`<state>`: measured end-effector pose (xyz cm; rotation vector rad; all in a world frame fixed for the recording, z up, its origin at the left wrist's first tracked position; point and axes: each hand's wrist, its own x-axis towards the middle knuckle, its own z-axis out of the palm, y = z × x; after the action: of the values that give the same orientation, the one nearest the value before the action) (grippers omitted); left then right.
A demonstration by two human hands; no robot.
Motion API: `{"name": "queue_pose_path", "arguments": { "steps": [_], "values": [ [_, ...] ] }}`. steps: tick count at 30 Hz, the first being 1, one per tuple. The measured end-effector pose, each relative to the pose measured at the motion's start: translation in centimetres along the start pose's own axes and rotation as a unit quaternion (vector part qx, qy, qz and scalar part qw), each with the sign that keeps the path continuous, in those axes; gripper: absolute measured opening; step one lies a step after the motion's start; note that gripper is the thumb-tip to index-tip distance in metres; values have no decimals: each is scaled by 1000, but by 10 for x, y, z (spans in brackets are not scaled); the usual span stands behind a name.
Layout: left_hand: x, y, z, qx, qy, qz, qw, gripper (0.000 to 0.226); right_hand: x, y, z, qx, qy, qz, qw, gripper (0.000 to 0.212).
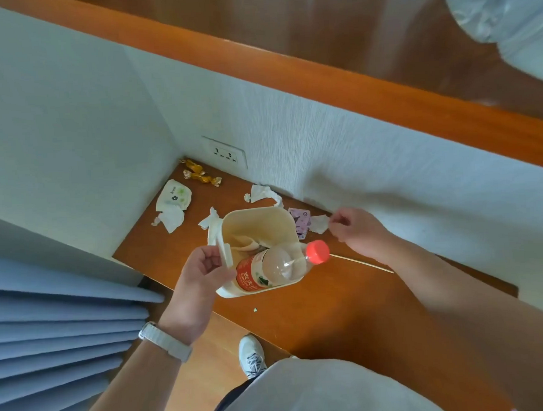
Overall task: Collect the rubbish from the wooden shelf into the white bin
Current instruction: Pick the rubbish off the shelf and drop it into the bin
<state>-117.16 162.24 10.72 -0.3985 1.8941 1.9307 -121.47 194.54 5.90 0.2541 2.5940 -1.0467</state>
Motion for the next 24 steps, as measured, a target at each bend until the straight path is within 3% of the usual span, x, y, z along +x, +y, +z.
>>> {"name": "queue_pose_path", "arguments": {
  "steps": [5, 8, 13, 19, 24],
  "values": [
    [7, 3, 4, -2, -11, 0, 1000, 29, -18, 93, 33, -187, 14, 79, 979, 29],
    [11, 5, 5, 5, -13, -2, 1000, 30, -28, 117, 45, -232, 34, 100, 967, 35],
    [13, 6, 10, 12, -12, 5, 1000, 29, -28, 121, 51, -238, 36, 100, 965, 14],
    [11, 7, 18, 17, -20, 15, 1000, 26, -29, 121, 49, -263, 16, 80, 961, 14],
    [7, 7, 18, 15, -15, 14, 1000, 27, -36, 110, 45, -160, 16, 97, 982, 11]
  ]
}}
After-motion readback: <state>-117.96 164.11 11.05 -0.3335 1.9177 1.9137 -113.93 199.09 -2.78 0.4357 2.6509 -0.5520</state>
